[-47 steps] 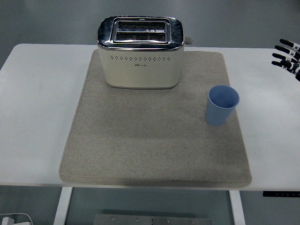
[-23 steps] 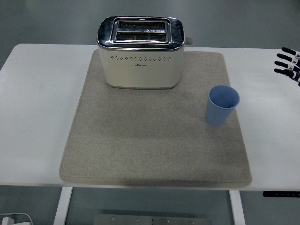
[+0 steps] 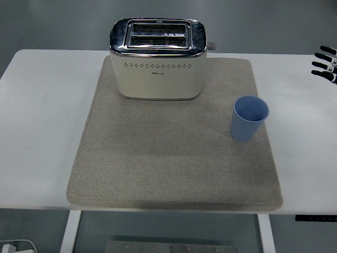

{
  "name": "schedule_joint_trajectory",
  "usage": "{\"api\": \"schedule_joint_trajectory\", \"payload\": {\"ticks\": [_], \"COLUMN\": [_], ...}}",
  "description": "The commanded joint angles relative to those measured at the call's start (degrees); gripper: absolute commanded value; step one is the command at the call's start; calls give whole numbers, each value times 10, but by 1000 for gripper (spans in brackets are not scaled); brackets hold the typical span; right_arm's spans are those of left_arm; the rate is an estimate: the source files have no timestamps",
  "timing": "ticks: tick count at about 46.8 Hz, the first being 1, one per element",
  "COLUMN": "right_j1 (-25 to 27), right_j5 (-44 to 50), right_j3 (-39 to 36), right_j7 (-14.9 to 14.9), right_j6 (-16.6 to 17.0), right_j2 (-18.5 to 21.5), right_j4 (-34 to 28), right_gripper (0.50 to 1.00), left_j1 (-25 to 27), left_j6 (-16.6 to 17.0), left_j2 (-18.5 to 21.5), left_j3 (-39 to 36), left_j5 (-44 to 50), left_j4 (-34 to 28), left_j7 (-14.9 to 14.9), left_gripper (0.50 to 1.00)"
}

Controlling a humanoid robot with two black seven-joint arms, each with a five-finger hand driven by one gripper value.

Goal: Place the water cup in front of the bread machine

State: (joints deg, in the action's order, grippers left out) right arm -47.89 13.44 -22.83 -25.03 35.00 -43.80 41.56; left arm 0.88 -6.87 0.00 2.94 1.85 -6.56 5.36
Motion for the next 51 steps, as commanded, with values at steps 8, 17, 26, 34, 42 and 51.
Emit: {"api": "schedule_joint_trajectory", "payload": {"ticks": [8, 17, 26, 34, 42, 51], "right_j1": [-21, -19, -17, 2, 18, 21], "right_j5": [4, 19, 19, 28, 105, 142], "right_j3": [9, 9, 10, 11, 12, 15], "right_j7": [3, 3, 3, 5, 9, 10], "right_j6": [0, 0, 0, 0, 0, -60], "right_j2": [2, 6, 4, -21, -28, -37], "right_j4": [-1, 0, 3, 50, 99, 172], "right_gripper": [928, 928, 928, 928, 928, 928], "left_j1": [0, 0, 0, 0, 0, 0], "left_j6": [0, 0, 0, 0, 0, 0], "left_j2": [0, 0, 0, 0, 0, 0], "left_j3": [0, 1, 1, 1, 1, 1], "left_j5": [0, 0, 0, 0, 0, 0], "left_j4": [0, 0, 0, 0, 0, 0], "left_j7": [0, 0, 0, 0, 0, 0], "left_gripper": [1000, 1000, 1000, 1000, 1000, 1000]}}
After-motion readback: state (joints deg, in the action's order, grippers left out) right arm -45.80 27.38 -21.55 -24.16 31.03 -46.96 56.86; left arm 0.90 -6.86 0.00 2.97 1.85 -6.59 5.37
